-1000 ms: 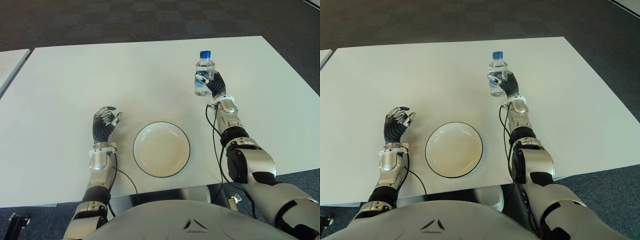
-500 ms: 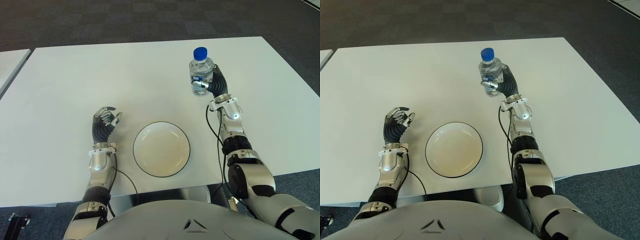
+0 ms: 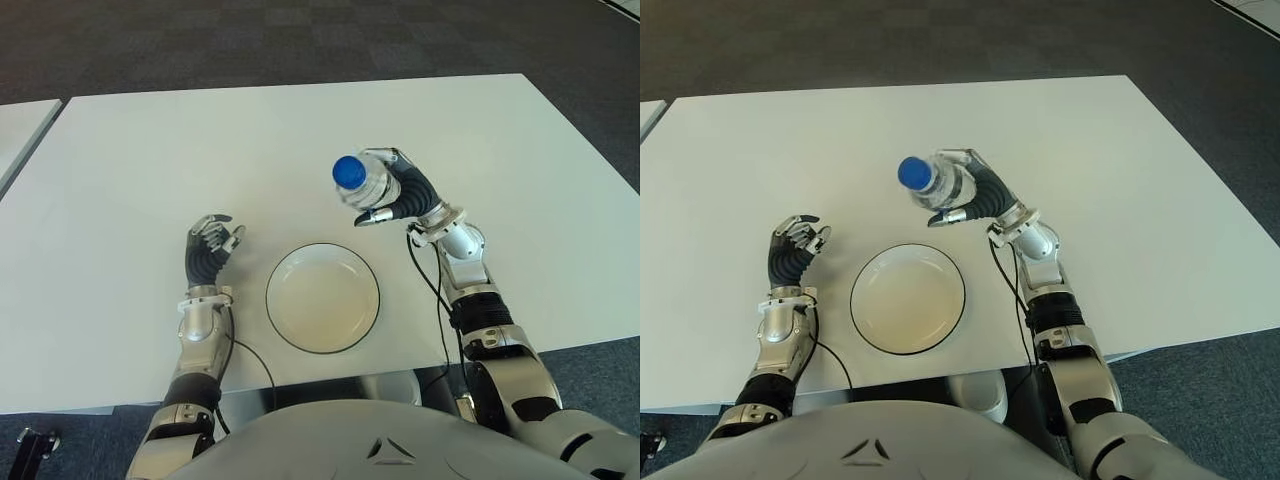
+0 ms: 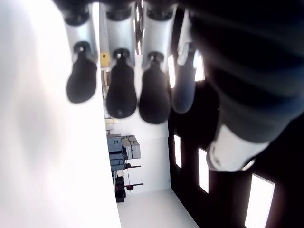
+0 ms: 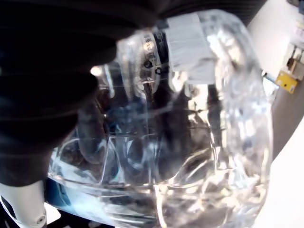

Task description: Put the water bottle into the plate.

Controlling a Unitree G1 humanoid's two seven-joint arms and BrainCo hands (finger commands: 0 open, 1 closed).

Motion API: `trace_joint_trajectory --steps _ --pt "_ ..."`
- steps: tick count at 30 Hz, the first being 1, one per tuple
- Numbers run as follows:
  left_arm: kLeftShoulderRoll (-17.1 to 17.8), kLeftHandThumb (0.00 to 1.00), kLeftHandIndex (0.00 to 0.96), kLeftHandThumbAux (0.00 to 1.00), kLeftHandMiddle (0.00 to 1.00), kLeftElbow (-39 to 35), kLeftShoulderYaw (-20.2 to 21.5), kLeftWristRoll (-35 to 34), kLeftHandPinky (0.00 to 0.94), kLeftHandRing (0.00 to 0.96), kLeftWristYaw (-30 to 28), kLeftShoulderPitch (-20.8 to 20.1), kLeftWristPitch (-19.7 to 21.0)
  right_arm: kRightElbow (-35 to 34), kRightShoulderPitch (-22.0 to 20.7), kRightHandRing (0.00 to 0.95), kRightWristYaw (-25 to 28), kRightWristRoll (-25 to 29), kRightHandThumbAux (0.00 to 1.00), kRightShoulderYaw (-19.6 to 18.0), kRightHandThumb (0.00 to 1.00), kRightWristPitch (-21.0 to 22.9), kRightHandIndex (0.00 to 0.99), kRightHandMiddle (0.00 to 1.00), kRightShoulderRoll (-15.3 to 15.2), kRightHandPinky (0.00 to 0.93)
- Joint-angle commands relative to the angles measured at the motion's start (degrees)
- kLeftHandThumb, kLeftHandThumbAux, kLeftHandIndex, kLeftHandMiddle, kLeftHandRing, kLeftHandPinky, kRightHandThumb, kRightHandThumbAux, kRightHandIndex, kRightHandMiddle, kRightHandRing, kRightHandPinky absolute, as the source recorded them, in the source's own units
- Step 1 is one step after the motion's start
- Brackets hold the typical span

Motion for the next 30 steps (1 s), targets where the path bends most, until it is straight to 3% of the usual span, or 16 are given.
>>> trace_joint_trajectory --steps 1,8,12,20,24,30 --pt "-0.1 0.694 0.434 0.721 0.737 1.9 -0.1 1.0 0.719 0.736 -0.2 2.0 -0.8 -4.5 2.1 0.886 2.8 -0.1 0.721 2.2 0.701 1.8 0.439 0.887 -2.9 0.867" --pt "0.1 0.693 0.434 0.721 0.745 2.3 -0.1 0.7 0.733 0.746 -0.6 1.8 -1.6 -5.9 2.1 0.886 5.4 -0.3 0.723 4.5 0.698 1.0 0.439 0.885 -5.2 0.872" --pt "0.1 0.693 0.434 0.721 0.743 2.2 -0.2 0.1 0.720 0.744 -1.3 1.7 -1.0 -4.4 1.6 0.891 6.6 -3.2 0.724 6.8 0.698 -1.3 0.438 0.889 -7.0 0.881" --pt "0.2 0.694 0.434 0.721 0.742 1.9 0.0 0.2 0.726 0.743 -1.3 1.8 -0.5 -4.9 2.3 0.898 5.8 -8.1 0.725 9.3 0.699 -1.6 0.438 0.894 -8.6 0.883" --pt "0.1 0.694 0.434 0.721 0.743 1.8 -0.1 0.1 0.724 0.745 -1.5 1.8 -0.4 -8.1 4.0 0.896 4.8 -11.2 0.725 9.9 0.700 2.0 0.438 0.892 -8.9 0.876" --pt "0.1 0.694 0.434 0.721 0.740 1.7 0.1 -0.2 0.706 0.740 -1.7 1.8 -0.2 -18.7 8.7 0.880 2.1 -20.4 0.723 10.4 0.702 13.5 0.440 0.880 -8.3 0.863"
